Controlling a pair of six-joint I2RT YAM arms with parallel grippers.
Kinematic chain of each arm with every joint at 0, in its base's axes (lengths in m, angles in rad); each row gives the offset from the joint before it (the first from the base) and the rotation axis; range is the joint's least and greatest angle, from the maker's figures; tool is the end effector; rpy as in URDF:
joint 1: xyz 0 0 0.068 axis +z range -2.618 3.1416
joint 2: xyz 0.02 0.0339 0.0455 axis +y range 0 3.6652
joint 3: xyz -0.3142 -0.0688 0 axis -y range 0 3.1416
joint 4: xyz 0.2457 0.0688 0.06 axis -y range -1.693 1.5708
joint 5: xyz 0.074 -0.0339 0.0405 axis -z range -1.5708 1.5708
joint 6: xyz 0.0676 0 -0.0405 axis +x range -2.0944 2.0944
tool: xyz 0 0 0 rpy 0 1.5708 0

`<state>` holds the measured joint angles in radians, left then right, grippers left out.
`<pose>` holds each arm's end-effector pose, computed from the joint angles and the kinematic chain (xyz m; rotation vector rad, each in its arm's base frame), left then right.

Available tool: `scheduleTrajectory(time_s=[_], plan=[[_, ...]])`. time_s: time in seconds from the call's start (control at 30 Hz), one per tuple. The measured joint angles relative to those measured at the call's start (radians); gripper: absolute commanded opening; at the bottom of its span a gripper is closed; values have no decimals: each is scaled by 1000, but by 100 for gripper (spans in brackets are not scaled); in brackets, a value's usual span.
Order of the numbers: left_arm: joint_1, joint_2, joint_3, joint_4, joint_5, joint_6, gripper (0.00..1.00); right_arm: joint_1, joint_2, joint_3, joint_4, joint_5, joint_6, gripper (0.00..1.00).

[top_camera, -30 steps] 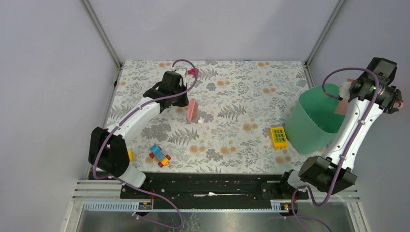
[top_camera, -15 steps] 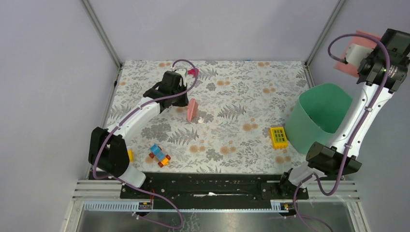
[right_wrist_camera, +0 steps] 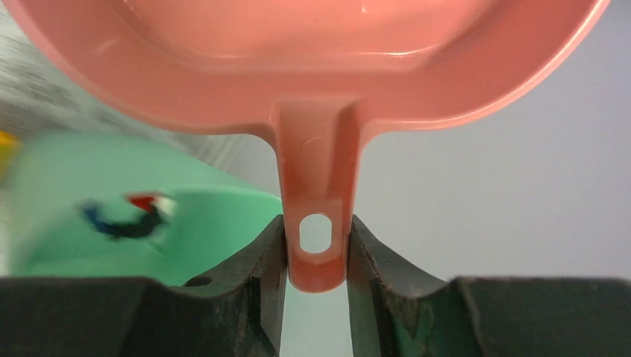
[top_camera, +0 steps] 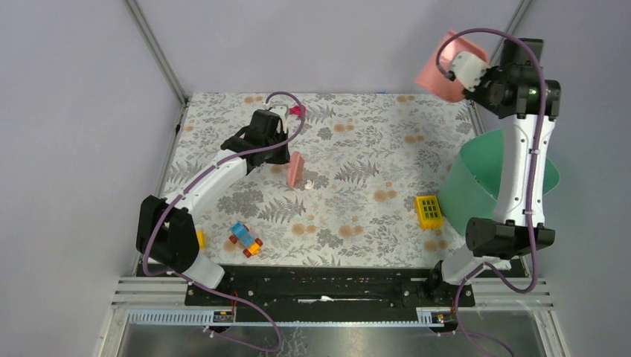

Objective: Sweep away the paper scraps from the table

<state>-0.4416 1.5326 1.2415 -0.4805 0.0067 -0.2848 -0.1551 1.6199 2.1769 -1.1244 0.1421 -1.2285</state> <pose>0.3272 -0.1552 0.3157 0.1891 2.3643 -0.3633 0.3256 -0.0606 0.5324 -1.0930 2.0117 -0.9259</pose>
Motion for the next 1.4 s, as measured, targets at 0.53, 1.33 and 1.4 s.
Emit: scheduleTrajectory(time_s=[0.53, 1.33, 1.4], plan=[[-4, -13, 0, -18, -127, 29, 4, 417, -13, -914, 0, -358, 509, 11], [-5, -3, 3, -19, -176, 52, 4, 541, -26, -1251, 483, -266, 690, 57], [-5, -3, 3, -18, -175, 52, 4, 541, -43, -1279, 515, -268, 695, 57]])
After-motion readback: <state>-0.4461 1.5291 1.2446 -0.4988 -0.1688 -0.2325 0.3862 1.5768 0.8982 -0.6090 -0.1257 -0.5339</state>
